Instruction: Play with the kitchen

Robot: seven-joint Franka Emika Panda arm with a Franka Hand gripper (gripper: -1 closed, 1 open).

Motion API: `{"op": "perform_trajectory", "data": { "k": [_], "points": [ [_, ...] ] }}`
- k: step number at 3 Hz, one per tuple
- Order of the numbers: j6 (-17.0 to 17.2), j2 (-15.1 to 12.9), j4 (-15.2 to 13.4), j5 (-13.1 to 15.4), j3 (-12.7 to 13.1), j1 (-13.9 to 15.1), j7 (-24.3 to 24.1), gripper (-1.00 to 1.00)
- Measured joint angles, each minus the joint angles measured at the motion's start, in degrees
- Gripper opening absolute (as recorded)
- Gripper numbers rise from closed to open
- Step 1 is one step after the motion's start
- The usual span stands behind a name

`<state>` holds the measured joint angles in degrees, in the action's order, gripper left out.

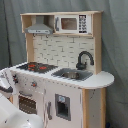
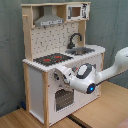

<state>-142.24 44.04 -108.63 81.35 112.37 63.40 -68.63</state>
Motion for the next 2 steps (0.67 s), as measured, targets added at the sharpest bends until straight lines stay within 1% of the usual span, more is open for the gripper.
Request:
{"op": "perform_trajectory", "data": {
  "k": [2],
  "points": [
    [0.0,0.0,0.0,0.0,0.0,0.0,-12.3,-1.0]
  ]
}}
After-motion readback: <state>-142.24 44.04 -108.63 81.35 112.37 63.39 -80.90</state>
